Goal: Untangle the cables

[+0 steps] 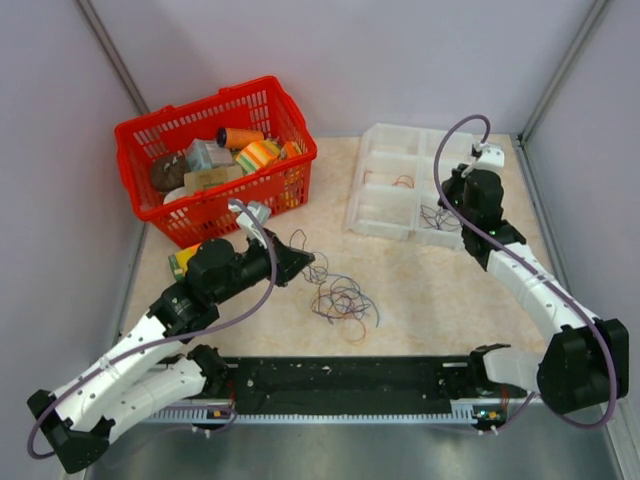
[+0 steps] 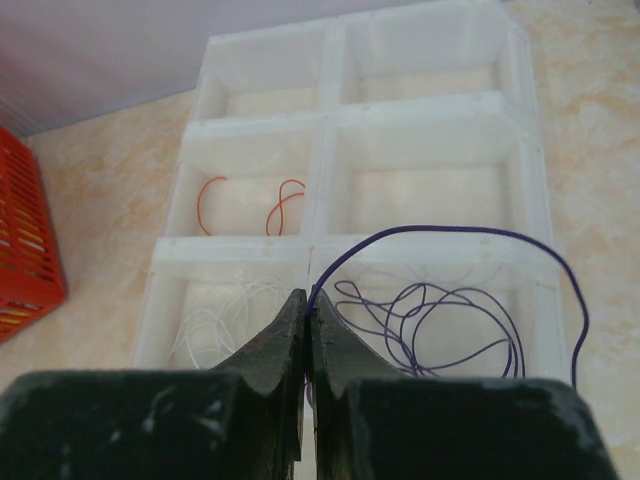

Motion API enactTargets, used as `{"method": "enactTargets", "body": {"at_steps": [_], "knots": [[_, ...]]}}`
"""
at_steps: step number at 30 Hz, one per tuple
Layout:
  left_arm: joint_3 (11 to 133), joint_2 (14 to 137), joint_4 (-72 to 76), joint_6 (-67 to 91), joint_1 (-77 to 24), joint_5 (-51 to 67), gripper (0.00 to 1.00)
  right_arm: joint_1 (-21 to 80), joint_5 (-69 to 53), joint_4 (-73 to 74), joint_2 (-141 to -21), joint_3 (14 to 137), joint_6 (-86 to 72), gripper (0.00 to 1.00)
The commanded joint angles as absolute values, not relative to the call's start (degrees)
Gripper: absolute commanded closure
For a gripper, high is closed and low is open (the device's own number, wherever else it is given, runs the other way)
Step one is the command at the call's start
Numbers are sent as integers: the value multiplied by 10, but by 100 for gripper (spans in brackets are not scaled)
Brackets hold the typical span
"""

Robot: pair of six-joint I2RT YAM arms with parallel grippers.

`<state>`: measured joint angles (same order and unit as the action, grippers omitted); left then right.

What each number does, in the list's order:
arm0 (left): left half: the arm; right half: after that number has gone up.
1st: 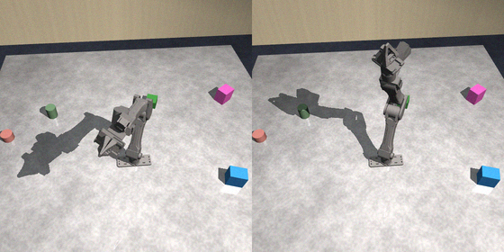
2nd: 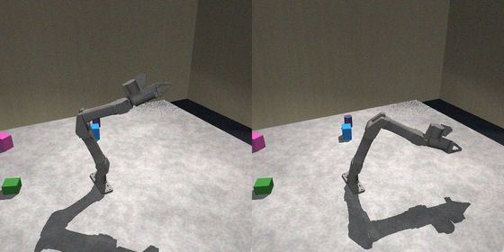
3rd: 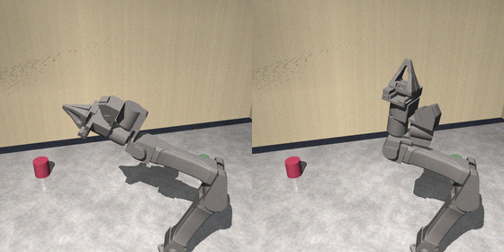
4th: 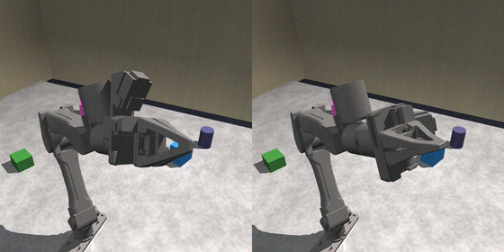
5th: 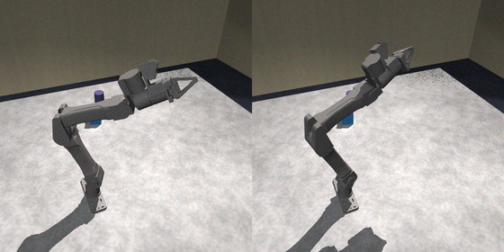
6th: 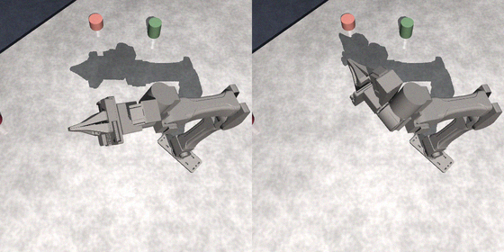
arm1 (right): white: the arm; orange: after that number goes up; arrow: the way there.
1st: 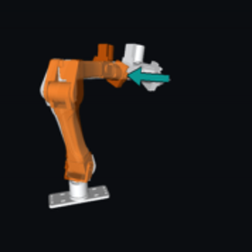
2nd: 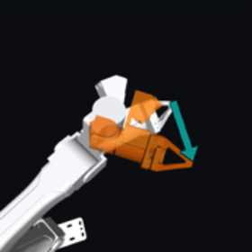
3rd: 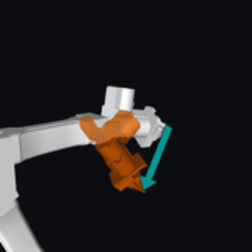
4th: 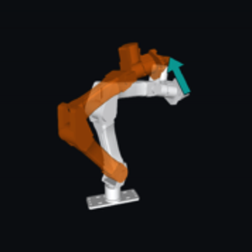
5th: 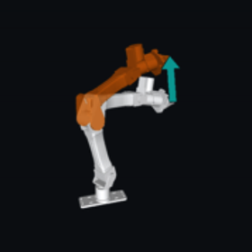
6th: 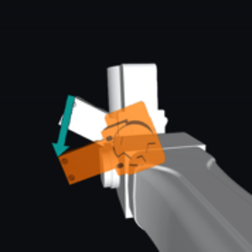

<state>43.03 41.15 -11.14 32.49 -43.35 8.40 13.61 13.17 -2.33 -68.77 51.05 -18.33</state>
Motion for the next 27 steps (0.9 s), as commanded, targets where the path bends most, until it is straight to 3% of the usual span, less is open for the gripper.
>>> {"method": "enactTargets", "body": {"at_steps": [1,11,14,18,27], "knots": [[468,419,-80,306,-432,100,100,119,108,-82,-692,486,-236,100],[499,427,-64,330,-432,133,100,49,-89,-83,-823,558,-293,100],[499,430,-62,331,-432,134,100,50,-155,-149,-825,519,-358,100],[504,434,-55,338,-432,142,100,50,-115,-143,-824,467,-388,100],[513,435,-56,342,-432,152,100,48,17,25,-833,506,-342,100]]}}
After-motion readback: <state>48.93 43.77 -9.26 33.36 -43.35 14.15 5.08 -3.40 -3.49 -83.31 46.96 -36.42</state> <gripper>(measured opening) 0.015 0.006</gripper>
